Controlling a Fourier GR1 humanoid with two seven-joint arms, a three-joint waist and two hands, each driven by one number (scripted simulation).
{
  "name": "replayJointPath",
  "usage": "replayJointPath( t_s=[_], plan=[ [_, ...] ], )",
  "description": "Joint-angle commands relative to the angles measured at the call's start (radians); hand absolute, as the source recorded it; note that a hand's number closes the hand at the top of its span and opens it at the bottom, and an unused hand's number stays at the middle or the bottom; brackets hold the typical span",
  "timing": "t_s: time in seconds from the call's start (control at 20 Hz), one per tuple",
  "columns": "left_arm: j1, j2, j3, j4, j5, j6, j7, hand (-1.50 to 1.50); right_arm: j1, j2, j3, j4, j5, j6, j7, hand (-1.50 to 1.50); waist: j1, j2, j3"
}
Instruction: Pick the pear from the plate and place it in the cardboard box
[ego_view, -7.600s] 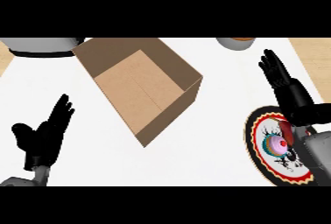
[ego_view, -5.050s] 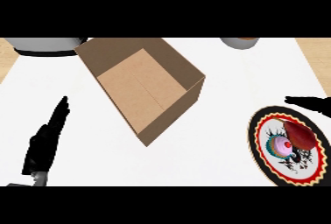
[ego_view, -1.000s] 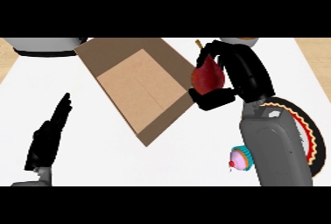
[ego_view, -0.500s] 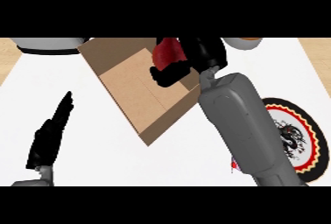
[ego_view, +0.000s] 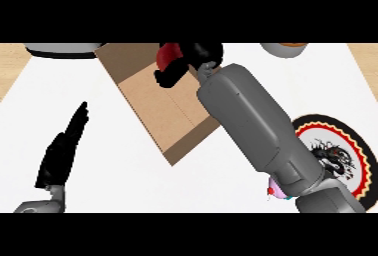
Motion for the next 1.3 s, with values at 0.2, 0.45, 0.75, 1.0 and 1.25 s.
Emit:
replayJointPath(
  t_s=[0.2, 0.45, 0.75, 1.0, 1.25],
  plan=[
    [-0.049, -0.029, -0.043, -0.02, -0.029, 0.003, 0.036, 0.0, -0.078, 0.0, 0.079, 0.314, -0.141, -0.134, -0.017, 1.5, 0.043, 0.012, 0.0],
    [-0.064, -0.017, -0.02, 0.048, -0.008, -0.026, -0.014, 0.0, -0.045, 0.0, 0.157, 0.36, -0.248, -0.225, -0.069, -1.5, 0.065, 0.018, -0.001],
    [-0.05, -0.008, -0.022, -0.004, -0.017, -0.024, 0.024, 0.0, -0.059, 0.0, 0.067, 0.358, -0.368, -0.316, -0.19, -1.5, 0.059, 0.013, 0.001],
    [-0.024, -0.02, -0.02, 0.022, -0.014, -0.02, -0.017, 0.0, -0.075, 0.0, -0.065, 0.327, -0.482, -0.475, -0.264, -1.5, 0.044, 0.012, 0.002],
    [-0.026, -0.015, 0.004, 0.028, -0.032, 0.012, 0.0, 0.0, -0.017, -0.001, -0.217, 0.306, -0.596, -0.473, -0.455, -1.5, 0.002, 0.008, 0.003]
  ],
)
